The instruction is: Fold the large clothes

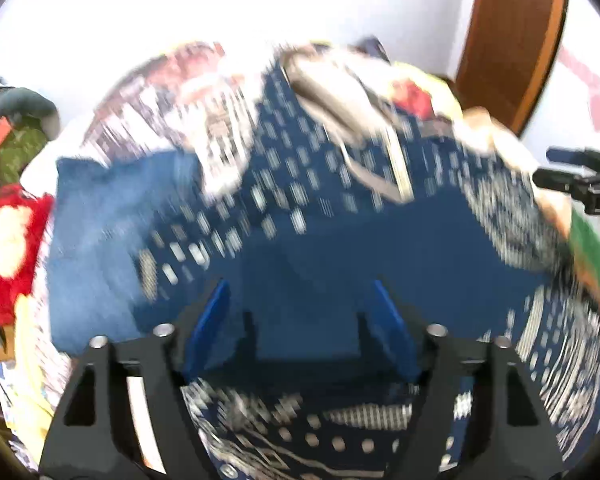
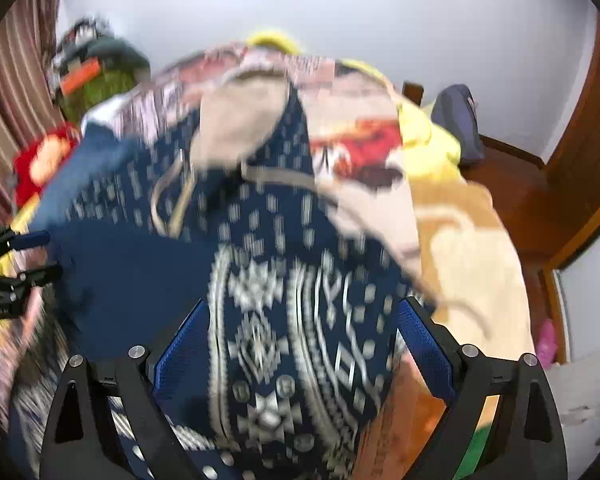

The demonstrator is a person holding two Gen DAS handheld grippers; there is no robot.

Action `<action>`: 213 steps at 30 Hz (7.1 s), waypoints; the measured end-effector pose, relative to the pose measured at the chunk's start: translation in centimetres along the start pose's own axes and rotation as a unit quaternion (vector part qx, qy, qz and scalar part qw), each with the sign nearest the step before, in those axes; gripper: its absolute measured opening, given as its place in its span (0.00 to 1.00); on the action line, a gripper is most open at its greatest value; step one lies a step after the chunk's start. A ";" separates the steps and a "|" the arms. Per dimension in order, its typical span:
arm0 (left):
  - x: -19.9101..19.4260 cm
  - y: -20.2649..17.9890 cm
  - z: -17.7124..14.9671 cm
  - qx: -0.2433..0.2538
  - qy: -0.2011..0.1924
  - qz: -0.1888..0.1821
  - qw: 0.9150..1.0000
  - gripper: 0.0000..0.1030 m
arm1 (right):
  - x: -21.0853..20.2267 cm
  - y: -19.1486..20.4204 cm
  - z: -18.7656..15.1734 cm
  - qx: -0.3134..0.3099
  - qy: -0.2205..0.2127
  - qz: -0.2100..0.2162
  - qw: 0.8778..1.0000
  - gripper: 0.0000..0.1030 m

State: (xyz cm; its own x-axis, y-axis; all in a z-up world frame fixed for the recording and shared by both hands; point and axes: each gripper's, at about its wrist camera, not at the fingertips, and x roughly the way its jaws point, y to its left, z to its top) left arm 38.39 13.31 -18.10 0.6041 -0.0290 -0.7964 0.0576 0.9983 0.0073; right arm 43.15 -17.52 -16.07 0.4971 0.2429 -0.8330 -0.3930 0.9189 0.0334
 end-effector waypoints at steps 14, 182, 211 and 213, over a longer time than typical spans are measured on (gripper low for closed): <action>7.1 5.2 13.1 -0.055 -0.020 0.012 0.998 0.94 | 8.3 -0.9 13.6 0.087 0.003 0.072 0.994 0.91; 0.0 4.9 -6.5 -0.073 0.038 -0.017 0.996 0.64 | 0.2 -3.2 -8.0 0.032 0.043 -0.030 0.998 0.98; 2.9 13.1 0.1 -0.185 -0.001 -0.037 0.982 0.07 | 5.1 -4.8 0.6 0.074 0.021 0.028 0.997 0.06; 0.9 13.1 1.1 -0.177 -0.022 -0.030 0.983 0.07 | 3.7 -4.0 2.4 0.058 0.000 0.031 0.998 0.06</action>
State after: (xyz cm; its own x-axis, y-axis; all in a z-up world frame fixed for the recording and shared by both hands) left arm 40.55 26.32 -18.04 0.6419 -0.0837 -0.7622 -0.1814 0.9492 -0.2571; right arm 48.45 -19.51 -17.94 0.4738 0.3002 -0.8279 -0.3314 0.9318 0.1482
